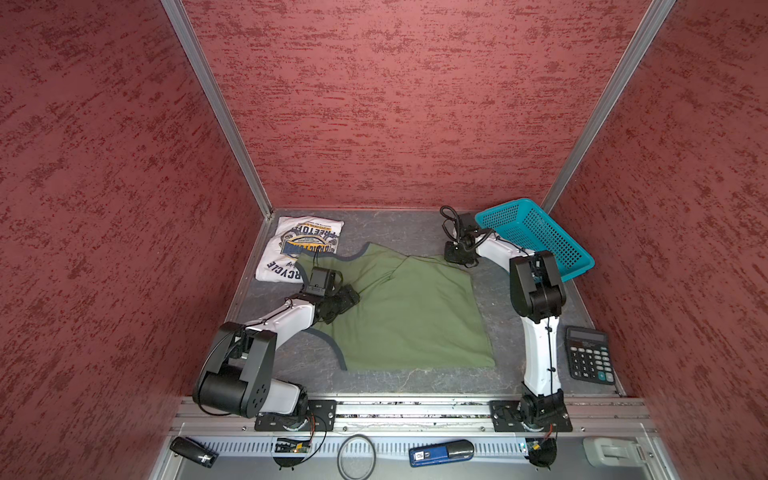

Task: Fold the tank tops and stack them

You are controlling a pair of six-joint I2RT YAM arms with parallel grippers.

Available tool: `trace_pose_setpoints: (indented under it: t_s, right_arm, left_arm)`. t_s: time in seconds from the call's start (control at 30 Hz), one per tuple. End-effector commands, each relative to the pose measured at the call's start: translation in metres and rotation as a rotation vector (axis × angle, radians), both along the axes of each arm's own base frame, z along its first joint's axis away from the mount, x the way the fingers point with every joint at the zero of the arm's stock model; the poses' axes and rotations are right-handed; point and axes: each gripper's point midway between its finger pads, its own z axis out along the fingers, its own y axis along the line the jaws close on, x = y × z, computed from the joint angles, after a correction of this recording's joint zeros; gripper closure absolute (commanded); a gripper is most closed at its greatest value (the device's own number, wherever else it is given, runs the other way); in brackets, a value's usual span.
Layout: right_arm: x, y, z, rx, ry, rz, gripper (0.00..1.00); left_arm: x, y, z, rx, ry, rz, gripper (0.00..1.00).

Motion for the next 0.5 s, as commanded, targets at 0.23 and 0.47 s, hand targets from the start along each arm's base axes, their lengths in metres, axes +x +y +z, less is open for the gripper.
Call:
trace_pose_setpoints:
  t_s: [0.23, 0.47]
  right_arm:
    - [0.019, -0.019, 0.047, -0.089, -0.112, -0.041, 1.0]
    - [0.041, -0.042, 0.092, -0.051, -0.187, -0.066, 1.0]
  left_arm:
    - [-0.036, 0.015, -0.039, 0.058, 0.173, 0.021, 0.13]
    - [-0.037, 0.013, -0.042, 0.052, 0.175, 0.017, 0.13]
